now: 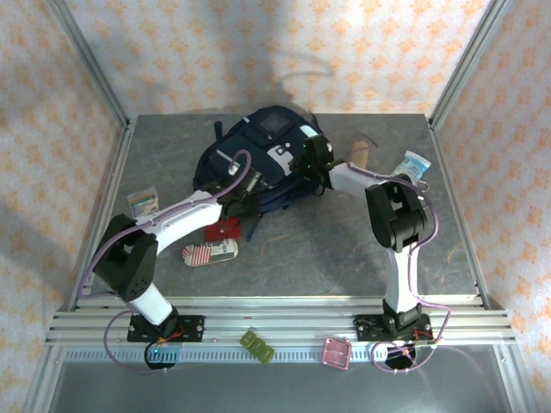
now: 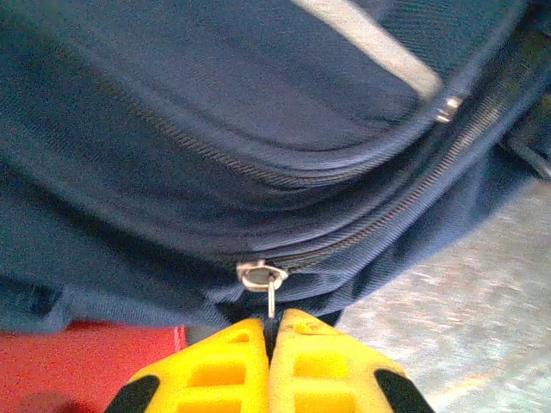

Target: Pack the student bag

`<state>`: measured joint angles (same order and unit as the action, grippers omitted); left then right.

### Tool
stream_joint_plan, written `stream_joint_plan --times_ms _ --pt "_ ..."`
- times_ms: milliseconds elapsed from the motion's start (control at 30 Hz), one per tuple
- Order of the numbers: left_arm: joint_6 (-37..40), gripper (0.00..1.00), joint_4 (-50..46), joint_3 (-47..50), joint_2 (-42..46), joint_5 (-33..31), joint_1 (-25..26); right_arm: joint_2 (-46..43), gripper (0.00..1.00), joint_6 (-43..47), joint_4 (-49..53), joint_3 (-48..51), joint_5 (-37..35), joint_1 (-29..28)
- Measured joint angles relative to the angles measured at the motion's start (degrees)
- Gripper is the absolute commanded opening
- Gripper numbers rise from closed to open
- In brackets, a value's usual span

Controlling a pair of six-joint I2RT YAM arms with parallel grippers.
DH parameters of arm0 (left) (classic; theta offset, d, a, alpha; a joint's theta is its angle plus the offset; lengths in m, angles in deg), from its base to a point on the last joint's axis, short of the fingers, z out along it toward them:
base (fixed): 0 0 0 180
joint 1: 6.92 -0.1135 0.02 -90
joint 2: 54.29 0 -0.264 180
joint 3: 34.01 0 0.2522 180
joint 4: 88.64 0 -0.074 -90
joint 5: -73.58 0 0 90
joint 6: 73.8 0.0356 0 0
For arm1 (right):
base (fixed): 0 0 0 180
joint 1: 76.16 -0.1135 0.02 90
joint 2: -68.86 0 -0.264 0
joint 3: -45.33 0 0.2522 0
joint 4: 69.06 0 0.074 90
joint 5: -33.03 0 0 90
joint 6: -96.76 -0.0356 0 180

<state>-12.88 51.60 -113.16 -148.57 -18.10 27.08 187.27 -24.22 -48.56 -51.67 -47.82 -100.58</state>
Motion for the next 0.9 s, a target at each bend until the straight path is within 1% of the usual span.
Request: stream_joint_plan --times_ms 100,167,300,433,500,600,733,900 --pt "-0.94 0.0 0.59 -3.61 -3.52 1.07 2.43 -2.23 0.66 0.59 1.25 0.17 0.66 0.85" --pt "-1.07 0.0 1.07 -5.92 -5.7 1.84 3.02 -5.6 0.68 0.59 1.81 2.62 2.45 0.81" --pt "-1.05 0.0 1.42 -8.87 -8.26 2.99 3.65 -15.21 0.66 -1.01 1.97 11.15 8.66 0.57" --pt "-1.05 0.0 1.49 -9.18 -8.52 3.02 4.26 -22.27 0.67 -5.09 -2.64 21.94 16.31 0.46" --pt "-1.05 0.0 1.53 -9.18 -8.52 3.02 4.26 -22.56 0.67 -7.65 -5.77 26.34 19.89 0.44" --pt "-1.05 0.0 1.62 -9.18 -8.52 3.17 4.28 -21.05 0.67 -10.56 -8.72 29.35 23.47 0.15" --pt "-1.05 0.0 1.66 -9.16 -8.52 3.17 4.44 -19.71 0.65 -12.46 -12.59 28.98 25.44 -0.7" --pt "-1.07 0.0 2.43 -9.16 -8.52 3.15 5.31 -15.52 0.56 -14.62 -16.98 25.75 26.45 -2.25"
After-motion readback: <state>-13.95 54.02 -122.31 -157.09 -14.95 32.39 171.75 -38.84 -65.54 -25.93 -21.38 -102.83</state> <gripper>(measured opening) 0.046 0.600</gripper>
